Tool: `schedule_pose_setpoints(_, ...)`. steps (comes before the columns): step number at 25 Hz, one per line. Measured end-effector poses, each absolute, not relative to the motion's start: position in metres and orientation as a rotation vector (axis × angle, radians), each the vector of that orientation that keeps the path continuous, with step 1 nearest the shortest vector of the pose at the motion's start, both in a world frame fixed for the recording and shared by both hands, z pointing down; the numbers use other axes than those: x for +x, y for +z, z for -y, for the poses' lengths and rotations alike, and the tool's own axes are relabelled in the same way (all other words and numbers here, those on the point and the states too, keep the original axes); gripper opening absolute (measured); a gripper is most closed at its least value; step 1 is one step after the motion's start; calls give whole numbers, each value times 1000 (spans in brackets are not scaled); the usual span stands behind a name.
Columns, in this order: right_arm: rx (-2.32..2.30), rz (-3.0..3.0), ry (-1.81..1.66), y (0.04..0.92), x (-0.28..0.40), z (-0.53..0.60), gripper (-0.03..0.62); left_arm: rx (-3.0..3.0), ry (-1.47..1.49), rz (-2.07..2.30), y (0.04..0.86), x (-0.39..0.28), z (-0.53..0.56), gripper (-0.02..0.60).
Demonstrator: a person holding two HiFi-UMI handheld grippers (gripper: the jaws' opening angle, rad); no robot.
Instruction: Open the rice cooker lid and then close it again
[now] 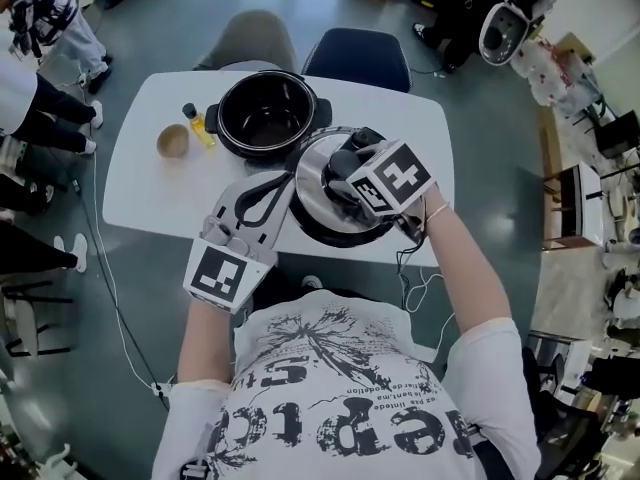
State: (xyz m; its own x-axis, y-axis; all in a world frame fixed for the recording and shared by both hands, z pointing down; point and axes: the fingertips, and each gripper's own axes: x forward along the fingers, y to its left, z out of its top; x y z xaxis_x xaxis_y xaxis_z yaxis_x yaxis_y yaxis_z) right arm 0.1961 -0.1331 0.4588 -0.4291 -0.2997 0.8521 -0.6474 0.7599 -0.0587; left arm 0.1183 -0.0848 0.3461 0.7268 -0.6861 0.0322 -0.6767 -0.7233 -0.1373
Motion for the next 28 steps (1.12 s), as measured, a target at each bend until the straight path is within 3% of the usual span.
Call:
schedule_pose_setpoints(13, 675, 2032, 480, 478, 199, 86, 296, -2799, -155, -1164, 358, 119, 40, 12)
schedule_pose_setpoints(28, 667, 2040, 411, 456, 170, 126, 296, -2760, -138, -1208, 343, 90, 71, 12)
